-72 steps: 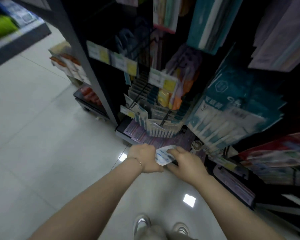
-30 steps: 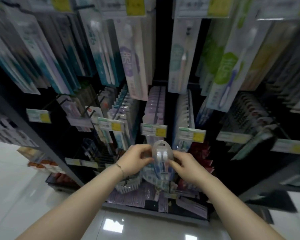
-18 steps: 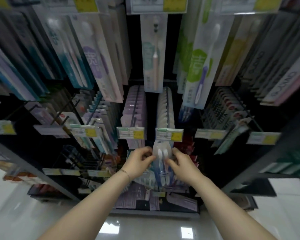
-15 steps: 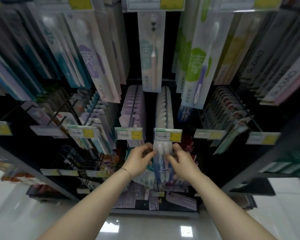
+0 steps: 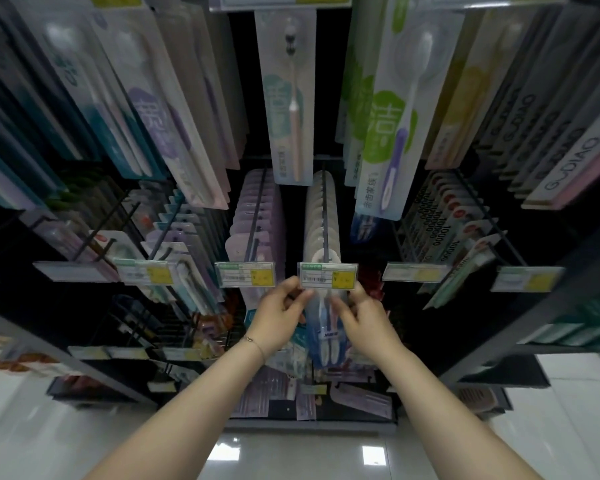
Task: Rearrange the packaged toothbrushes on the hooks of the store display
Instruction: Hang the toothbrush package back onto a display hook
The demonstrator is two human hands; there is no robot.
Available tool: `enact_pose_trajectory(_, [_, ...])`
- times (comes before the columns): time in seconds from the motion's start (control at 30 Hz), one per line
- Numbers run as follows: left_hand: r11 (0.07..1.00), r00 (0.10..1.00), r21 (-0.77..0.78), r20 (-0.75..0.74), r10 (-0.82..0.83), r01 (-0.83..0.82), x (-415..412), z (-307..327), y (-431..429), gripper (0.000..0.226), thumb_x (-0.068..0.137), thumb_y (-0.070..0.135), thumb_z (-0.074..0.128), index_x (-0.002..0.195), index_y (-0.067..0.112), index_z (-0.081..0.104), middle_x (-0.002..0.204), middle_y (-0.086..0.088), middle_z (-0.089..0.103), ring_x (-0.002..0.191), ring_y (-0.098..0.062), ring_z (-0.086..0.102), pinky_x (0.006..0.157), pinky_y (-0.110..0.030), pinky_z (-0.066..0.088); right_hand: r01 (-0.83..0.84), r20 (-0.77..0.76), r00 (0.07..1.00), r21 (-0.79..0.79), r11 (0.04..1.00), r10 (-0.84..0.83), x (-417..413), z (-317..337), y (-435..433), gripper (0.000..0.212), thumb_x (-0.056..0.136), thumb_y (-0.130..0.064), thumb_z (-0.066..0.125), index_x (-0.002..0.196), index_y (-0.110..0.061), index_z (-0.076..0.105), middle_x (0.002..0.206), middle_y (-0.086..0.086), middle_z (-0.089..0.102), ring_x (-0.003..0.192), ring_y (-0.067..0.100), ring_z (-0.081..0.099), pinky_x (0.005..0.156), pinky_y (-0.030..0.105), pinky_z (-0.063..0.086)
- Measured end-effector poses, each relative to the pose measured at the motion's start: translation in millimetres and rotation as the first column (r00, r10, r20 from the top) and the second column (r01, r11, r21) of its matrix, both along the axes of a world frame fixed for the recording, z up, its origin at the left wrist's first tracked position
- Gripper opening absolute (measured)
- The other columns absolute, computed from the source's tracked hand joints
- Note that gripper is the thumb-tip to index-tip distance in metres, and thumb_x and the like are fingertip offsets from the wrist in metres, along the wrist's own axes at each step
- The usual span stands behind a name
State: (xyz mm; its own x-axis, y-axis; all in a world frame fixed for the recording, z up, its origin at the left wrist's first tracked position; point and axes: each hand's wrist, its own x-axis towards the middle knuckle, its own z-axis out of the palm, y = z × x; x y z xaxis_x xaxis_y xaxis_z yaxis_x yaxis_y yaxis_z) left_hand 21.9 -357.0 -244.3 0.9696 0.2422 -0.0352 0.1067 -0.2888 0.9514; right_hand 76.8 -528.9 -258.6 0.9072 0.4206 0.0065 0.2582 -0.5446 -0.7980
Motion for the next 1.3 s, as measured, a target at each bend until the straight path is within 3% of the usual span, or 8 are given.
enact_pose_trajectory(0.13, [1.0, 1.0, 0.013, -0.004, 0.001, -0.001, 4, 4, -1, 0.022, 0.1, 0.016, 0.057, 0.096, 0.036, 0.065, 0.1, -0.011, 0.072, 0.084, -0.027, 0.068, 0.078, -0.043, 0.057, -0.029, -0.015, 0.999, 0.036, 0.999, 0.029, 3, 2, 2, 0.025, 0.101, -0.033, 0.049, 0.126, -0.034, 0.047, 0.074, -0.017, 0.054, 0.06, -0.012, 0.051, 0.054, 0.011, 0.037])
enact_pose_trajectory(0.27, [0.997, 0.999, 0.071, -0.045, 0.013, -0.009, 8, -3, 3, 0.023, 0.1, 0.014, 0.056, 0.096, 0.034, 0.066, 0.103, -0.013, 0.071, 0.084, -0.03, 0.065, 0.083, -0.044, 0.056, -0.03, -0.07, 0.997, 0.085, 0.996, 0.036, 11, -5, 6, 0.023, 0.101, -0.029, 0.051, 0.118, -0.044, 0.046, 0.108, -0.015, 0.064, 0.092, -0.007, 0.058, 0.073, 0.012, 0.041])
enact_pose_trajectory(0.4, [0.989, 0.996, 0.144, -0.078, 0.039, -0.027, 15, -6, 4, 0.034, 0.099, 0.016, 0.055, 0.098, 0.048, 0.064, 0.099, -0.005, 0.073, 0.085, -0.024, 0.066, 0.085, -0.044, 0.058, -0.018, -0.061, 0.998, 0.071, 0.997, 0.022, 22, -19, 11, 0.023, 0.1, -0.024, 0.051, 0.119, -0.038, 0.051, 0.113, -0.009, 0.06, 0.103, 0.006, 0.057, 0.081, 0.018, 0.042])
enact_pose_trajectory(0.5, [0.982, 0.996, 0.19, -0.078, 0.036, -0.02, 21, -3, 2, 0.034, 0.097, 0.007, 0.051, 0.104, 0.039, 0.06, 0.099, -0.002, 0.072, 0.091, -0.024, 0.066, 0.087, -0.042, 0.055, -0.003, -0.036, 0.999, 0.08, 0.997, 0.006, 29, -25, 14, 0.024, 0.1, -0.022, 0.05, 0.121, -0.031, 0.055, 0.117, -0.004, 0.06, 0.108, 0.011, 0.056, 0.091, 0.026, 0.045])
enact_pose_trajectory(0.77, [0.966, 0.992, 0.255, -0.107, 0.062, -0.033, 26, -2, 4, 0.035, 0.094, 0.002, 0.05, 0.101, 0.037, 0.055, 0.096, 0.004, 0.065, 0.096, -0.024, 0.064, 0.087, -0.04, 0.053, 0.001, -0.084, 0.996, 0.035, 0.999, 0.002, 38, -26, 21, 0.028, 0.097, -0.016, 0.049, 0.122, -0.027, 0.055, 0.123, -0.002, 0.058, 0.111, 0.014, 0.055, 0.094, 0.03, 0.044])
enact_pose_trajectory(0.87, [0.971, 0.991, 0.237, -0.123, 0.055, -0.025, 25, -9, 6, 0.033, 0.093, 0.007, 0.052, 0.113, 0.032, 0.06, 0.099, 0.0, 0.069, 0.095, -0.023, 0.065, 0.09, -0.045, 0.055, 0.0, -0.076, 0.997, 0.061, 0.998, 0.004, 37, -28, 21, 0.031, 0.096, -0.013, 0.05, 0.121, -0.029, 0.056, 0.121, -0.003, 0.058, 0.112, 0.013, 0.055, 0.094, 0.03, 0.045])
enact_pose_trajectory(1.13, [0.984, 0.999, 0.177, -0.043, 0.02, -0.012, 19, -13, 3, 0.031, 0.096, 0.01, 0.056, 0.121, 0.029, 0.061, 0.116, 0.004, 0.068, 0.098, -0.019, 0.066, 0.095, -0.044, 0.054, -0.004, -0.044, 0.999, 0.067, 0.998, 0.007, 36, -29, 13, 0.025, 0.095, -0.027, 0.056, 0.119, -0.035, 0.056, 0.117, -0.01, 0.058, 0.109, 0.008, 0.056, 0.094, 0.032, 0.049])
enact_pose_trajectory(1.3, [0.975, 0.997, 0.221, -0.068, 0.025, -0.01, 16, -22, 8, 0.026, 0.094, 0.035, 0.056, 0.12, 0.039, 0.053, 0.094, -0.015, 0.073, 0.083, -0.03, 0.069, 0.081, -0.055, 0.057, 0.029, -0.029, 0.999, 0.039, 0.999, -0.027, 30, -28, 2, 0.028, 0.092, -0.041, 0.06, 0.118, -0.034, 0.053, 0.117, -0.012, 0.057, 0.102, 0.008, 0.056, 0.088, 0.032, 0.049])
